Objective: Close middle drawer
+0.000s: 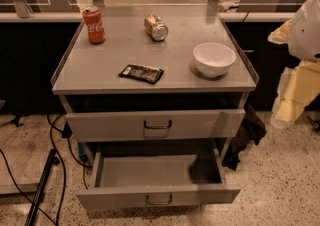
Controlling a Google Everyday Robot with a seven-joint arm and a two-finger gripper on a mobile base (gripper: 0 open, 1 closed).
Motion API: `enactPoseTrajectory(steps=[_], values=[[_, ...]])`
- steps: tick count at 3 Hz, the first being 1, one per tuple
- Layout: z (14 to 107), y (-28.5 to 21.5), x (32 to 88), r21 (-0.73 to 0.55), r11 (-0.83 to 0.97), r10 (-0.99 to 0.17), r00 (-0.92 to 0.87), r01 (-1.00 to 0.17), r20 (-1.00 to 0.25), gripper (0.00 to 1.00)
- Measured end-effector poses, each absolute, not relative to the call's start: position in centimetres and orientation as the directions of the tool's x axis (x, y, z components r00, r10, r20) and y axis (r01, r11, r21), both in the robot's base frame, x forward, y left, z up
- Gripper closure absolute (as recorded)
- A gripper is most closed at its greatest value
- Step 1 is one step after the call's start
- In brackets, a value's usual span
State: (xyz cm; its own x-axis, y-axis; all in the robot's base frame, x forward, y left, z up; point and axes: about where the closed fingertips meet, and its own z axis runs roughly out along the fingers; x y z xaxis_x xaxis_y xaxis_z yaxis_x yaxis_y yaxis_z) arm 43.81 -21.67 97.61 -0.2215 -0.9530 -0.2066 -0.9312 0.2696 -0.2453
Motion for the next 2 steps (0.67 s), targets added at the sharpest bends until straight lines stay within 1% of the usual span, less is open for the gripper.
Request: enactPoseTrajectory(steps=[1, 2], values=[[97.61, -21.67, 43.81, -0.245, 0.27, -0.953, -0.222, -0.931, -0.207, 0.0], [97.61, -21.67, 43.81, -0.245, 0.27, -0.953, -0.222, -0.931, -0.207, 0.18]])
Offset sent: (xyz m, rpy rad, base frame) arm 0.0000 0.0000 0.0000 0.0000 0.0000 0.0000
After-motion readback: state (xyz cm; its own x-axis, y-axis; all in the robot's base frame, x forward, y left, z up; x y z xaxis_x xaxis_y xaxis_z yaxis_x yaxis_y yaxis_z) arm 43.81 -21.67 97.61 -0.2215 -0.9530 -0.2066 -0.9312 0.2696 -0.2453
